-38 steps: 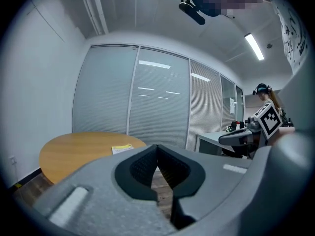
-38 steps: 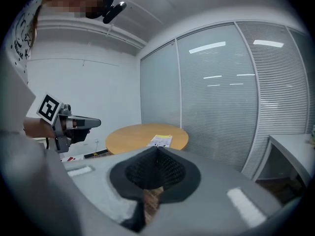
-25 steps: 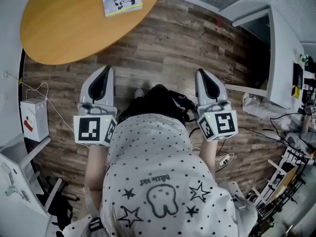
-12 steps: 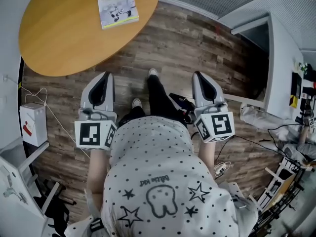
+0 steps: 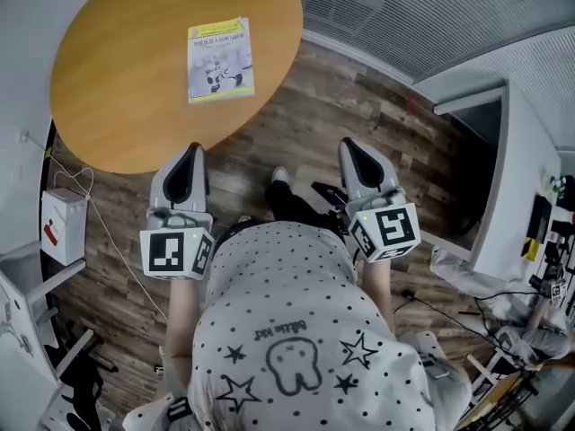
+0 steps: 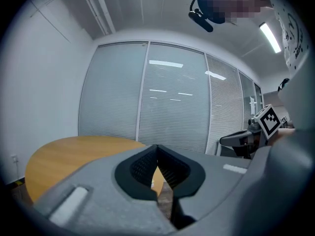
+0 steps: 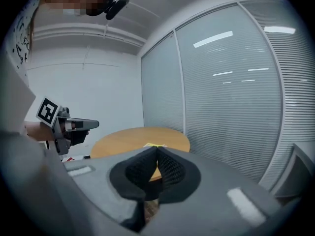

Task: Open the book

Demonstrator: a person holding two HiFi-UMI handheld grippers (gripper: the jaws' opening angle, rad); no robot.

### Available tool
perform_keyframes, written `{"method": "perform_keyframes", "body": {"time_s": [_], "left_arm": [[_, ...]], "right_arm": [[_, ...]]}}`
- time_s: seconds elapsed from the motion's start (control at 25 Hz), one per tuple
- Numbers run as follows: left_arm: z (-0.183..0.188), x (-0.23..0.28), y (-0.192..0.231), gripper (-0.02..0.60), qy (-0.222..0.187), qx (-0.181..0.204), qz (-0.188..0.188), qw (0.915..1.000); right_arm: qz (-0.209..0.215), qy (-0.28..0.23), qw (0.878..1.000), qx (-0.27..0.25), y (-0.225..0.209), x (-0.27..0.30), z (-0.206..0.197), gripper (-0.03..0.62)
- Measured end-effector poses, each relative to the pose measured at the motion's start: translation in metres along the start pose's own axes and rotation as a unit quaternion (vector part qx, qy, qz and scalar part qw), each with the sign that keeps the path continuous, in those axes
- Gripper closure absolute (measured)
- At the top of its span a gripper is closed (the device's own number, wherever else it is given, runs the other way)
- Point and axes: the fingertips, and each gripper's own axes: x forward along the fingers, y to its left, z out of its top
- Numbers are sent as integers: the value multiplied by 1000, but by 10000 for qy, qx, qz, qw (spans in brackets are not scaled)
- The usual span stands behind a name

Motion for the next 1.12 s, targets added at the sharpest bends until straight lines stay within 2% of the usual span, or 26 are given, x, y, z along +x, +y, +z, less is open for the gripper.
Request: {"method": "perform_keyframes", "body": {"time_s": [0.2,0.48,0.84,1.12], "left_arm": [[-2,29,-3,575,89,-36,249,9996],[-1,56,-2,575,56,-66,498,9987],[-11,59,1,575,157,-81,739,9971],[-9,66,15,575,168,35,733,9972]], "right_arm": [[242,56,9997,75,-31,25,2,589],[357,146,9992,104,-67,46,4,589],[476,275,9983,199,-78,55,-5,590],[390,280,9987,197,-79,62,-1,590]]}}
